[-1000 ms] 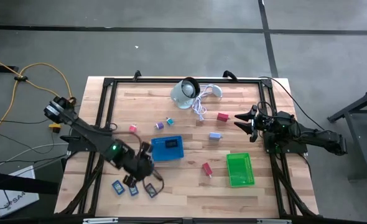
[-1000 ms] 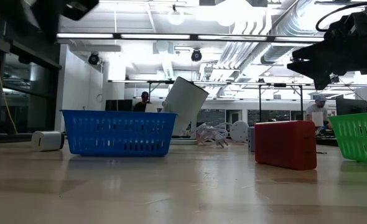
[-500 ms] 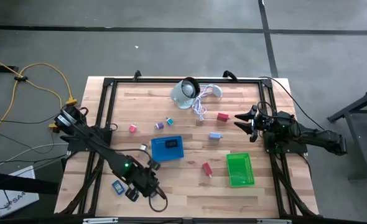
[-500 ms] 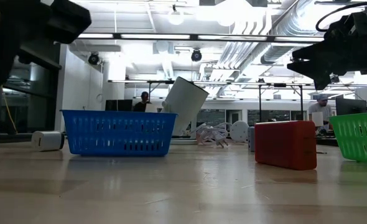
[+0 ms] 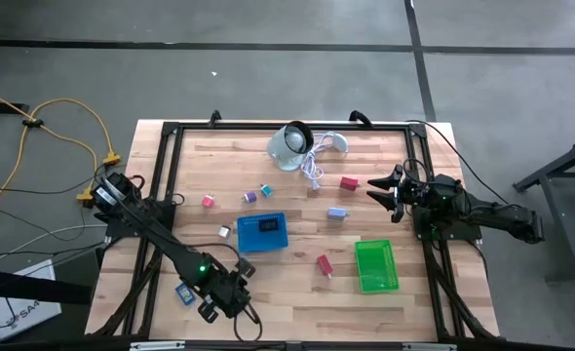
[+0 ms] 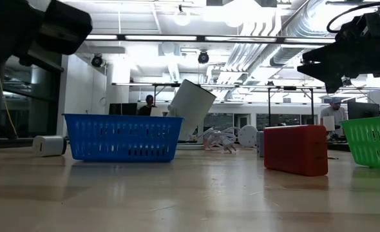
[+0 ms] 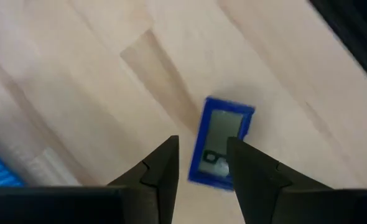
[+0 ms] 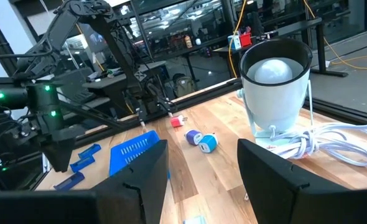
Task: Pick & Place Office items
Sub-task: Put the violet digital clock into the blue bin
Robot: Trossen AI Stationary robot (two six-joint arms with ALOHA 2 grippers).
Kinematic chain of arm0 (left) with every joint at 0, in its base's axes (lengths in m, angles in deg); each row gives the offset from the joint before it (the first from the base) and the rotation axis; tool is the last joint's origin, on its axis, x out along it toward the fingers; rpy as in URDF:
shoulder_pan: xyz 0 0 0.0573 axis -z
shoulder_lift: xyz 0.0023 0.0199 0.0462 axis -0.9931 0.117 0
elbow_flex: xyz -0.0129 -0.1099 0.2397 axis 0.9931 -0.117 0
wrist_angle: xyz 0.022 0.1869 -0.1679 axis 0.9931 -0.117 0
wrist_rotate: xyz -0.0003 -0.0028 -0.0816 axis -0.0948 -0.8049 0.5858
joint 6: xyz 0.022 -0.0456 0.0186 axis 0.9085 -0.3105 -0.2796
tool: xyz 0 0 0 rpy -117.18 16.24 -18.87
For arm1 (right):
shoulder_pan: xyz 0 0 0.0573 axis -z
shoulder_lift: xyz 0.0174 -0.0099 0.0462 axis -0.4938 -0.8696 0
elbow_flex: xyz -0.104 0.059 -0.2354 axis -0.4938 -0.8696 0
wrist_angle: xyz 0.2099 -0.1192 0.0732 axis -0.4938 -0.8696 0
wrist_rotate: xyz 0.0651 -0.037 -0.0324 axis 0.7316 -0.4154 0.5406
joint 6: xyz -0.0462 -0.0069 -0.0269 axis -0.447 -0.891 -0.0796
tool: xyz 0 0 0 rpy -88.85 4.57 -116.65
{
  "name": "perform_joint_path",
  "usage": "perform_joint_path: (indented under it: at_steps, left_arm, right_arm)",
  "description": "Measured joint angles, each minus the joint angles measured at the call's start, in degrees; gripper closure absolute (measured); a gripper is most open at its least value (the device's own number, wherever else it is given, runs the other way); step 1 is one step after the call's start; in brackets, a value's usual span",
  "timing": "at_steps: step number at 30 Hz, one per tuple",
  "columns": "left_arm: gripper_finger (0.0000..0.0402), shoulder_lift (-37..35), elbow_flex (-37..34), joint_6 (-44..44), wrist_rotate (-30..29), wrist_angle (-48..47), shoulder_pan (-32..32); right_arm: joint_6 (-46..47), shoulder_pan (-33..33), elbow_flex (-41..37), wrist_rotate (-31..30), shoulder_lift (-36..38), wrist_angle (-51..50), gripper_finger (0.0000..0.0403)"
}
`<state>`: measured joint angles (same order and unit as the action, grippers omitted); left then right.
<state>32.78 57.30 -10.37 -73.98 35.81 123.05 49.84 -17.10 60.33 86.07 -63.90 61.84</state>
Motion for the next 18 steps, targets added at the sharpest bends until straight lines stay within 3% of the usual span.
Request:
perform_joint_path:
  at_steps: [9, 18]
  left_arm:
    - [0.0222, 1.01, -0.07, 0.01, -0.9, 1.04, 2.11]
    - [0.0217, 3.77, -0.09, 0.43, -0.59, 2.05, 2.54]
  right_arm:
    - [0.0, 0.0, 0.01, 0.04, 0.0, 0.01, 0.0224]
    - [0.0, 0.0, -0.01, 0.06, -0.02, -0.01, 0.0224]
